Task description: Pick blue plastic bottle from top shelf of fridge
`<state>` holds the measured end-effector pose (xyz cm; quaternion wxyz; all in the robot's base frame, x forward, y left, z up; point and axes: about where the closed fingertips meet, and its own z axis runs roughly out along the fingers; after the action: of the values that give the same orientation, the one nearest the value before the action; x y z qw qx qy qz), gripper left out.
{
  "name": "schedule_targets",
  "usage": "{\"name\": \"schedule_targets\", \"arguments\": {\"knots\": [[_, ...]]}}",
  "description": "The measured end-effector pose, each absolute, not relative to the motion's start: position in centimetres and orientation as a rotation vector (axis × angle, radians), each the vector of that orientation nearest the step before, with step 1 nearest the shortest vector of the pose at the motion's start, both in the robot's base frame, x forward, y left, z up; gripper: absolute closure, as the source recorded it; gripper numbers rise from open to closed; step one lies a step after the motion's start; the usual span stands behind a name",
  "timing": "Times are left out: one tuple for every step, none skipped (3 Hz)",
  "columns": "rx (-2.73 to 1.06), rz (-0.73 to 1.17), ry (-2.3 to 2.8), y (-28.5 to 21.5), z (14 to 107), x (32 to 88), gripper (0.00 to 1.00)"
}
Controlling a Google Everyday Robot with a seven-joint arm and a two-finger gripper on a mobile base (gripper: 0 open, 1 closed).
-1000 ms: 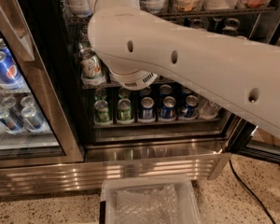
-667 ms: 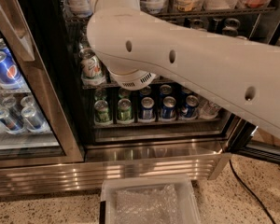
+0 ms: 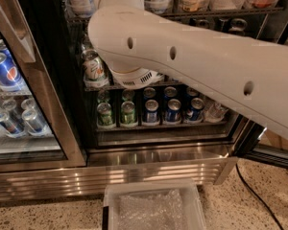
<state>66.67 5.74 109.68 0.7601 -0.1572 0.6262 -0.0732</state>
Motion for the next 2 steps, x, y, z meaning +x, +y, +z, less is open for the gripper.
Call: {"name": "schedule_targets", "arguments": {"knots": [[-0.336, -0.17, 1.37, 5.7, 109.47, 67.49, 0.48], [-0.325, -0.175, 1.383, 5.37, 109.51, 68.41, 0.43]]}}
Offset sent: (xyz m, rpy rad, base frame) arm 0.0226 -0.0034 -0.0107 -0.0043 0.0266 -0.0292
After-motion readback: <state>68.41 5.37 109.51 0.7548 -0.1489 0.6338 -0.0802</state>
